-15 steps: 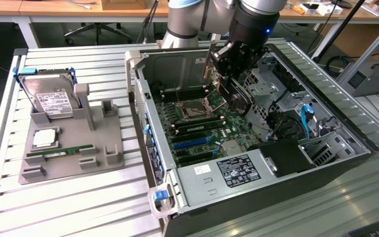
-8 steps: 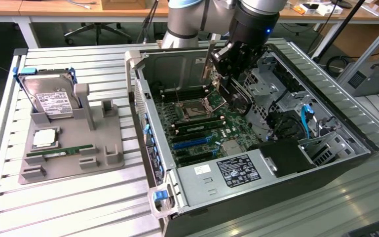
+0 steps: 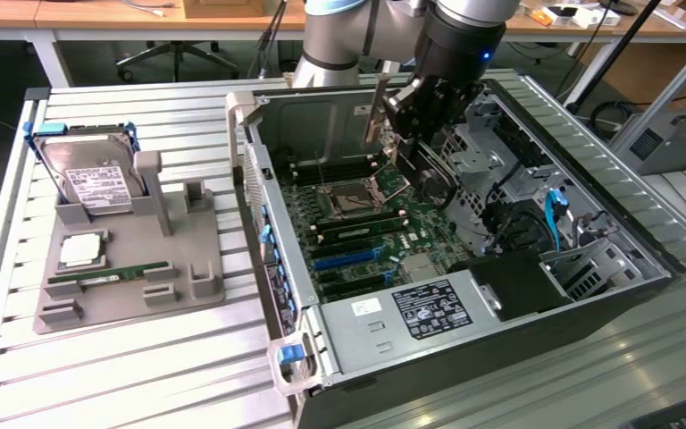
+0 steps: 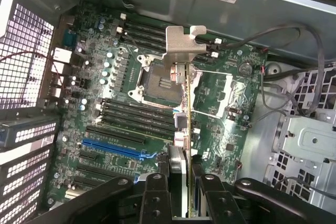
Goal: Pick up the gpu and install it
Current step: 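Insert the gpu into the slot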
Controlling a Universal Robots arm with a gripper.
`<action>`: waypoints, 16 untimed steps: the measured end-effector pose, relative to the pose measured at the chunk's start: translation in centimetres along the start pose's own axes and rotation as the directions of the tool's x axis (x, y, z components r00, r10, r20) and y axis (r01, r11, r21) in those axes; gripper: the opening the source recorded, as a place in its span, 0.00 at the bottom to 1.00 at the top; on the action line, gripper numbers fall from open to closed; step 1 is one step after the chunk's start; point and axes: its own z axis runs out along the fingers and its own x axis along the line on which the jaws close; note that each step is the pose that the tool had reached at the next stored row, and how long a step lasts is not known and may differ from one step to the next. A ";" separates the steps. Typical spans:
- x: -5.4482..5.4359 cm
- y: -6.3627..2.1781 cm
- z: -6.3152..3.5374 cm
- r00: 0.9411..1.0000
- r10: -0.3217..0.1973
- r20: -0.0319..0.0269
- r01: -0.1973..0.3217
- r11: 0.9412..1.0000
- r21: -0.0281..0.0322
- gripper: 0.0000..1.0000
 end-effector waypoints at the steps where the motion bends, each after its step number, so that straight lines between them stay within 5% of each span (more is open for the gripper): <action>1: 0.0 0.00 0.00 1.000 -0.004 0.000 0.004 1.000 0.000 0.27; 16: 0.0 0.00 0.01 0.998 -0.057 -0.003 0.057 0.998 -0.001 0.27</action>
